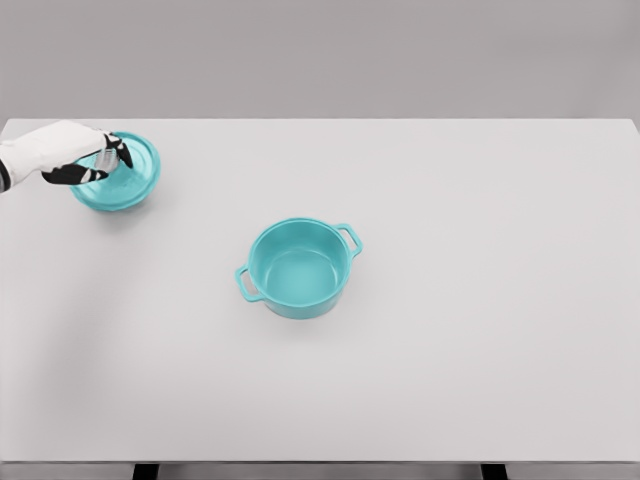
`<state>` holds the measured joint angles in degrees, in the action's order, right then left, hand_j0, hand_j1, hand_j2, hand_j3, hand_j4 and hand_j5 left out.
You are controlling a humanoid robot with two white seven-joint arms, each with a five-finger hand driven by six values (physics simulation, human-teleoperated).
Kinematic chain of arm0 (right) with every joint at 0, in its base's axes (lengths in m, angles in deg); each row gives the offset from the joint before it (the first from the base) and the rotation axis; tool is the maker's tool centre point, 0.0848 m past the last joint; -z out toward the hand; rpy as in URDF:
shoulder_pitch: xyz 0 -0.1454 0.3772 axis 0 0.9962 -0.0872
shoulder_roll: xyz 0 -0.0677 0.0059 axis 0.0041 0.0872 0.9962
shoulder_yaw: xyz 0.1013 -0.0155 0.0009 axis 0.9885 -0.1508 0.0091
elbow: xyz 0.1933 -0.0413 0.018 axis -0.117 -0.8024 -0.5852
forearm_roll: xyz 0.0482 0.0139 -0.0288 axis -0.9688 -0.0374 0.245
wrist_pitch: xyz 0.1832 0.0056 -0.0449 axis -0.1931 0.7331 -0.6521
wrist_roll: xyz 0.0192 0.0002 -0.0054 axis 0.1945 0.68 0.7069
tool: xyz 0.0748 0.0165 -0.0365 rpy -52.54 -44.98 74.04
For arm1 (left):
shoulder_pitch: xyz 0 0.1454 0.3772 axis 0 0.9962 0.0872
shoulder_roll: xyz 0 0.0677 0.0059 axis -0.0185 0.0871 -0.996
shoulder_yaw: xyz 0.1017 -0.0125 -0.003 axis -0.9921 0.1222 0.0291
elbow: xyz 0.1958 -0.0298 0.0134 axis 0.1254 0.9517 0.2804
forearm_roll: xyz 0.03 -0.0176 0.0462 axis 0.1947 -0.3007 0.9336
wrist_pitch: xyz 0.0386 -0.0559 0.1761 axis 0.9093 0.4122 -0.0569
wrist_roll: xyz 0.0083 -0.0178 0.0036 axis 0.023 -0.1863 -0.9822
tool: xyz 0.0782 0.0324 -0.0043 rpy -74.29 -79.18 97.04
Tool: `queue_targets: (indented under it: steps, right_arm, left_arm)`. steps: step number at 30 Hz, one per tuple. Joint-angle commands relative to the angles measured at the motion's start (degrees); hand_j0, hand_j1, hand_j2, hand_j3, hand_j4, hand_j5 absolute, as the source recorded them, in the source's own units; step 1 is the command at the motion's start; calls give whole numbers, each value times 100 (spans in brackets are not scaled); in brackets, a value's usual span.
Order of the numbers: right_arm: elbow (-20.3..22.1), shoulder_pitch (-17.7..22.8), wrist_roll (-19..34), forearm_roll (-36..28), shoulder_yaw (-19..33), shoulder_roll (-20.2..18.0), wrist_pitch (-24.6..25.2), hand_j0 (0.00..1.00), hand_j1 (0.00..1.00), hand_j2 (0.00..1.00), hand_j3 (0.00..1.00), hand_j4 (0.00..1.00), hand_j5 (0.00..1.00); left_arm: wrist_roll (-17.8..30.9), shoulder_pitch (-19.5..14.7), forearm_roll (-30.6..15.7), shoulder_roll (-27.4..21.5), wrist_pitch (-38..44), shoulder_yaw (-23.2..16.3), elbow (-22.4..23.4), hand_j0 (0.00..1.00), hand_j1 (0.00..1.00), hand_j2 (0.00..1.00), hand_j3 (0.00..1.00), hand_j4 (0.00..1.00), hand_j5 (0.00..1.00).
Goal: Cover the pot with left arm
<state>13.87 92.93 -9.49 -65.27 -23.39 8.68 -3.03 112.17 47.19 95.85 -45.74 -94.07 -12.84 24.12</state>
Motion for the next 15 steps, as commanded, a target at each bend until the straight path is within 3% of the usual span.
queue_targets:
  steps: [1, 7, 15]
  right_arm:
    - [-3, 0, 1, -6, -1, 1, 0, 100, 100, 100, 100, 100, 100]
    - [-4, 0, 1, 3, -1, 1, 0, 100, 100, 100, 100, 100, 100]
    - [-4, 0, 1, 3, -1, 1, 0, 100, 100, 100, 100, 100, 100]
  left_arm:
    - [-11, 0, -111, -104, 14, 4, -180, 55, 55, 55, 55, 55, 55]
    - [-28, 79, -717, -587, 14, -523, -760, 55, 55, 55, 55, 55, 55]
    - [-160, 114, -902, -807, 14, -743, -1297, 55, 55, 55, 55, 55, 55]
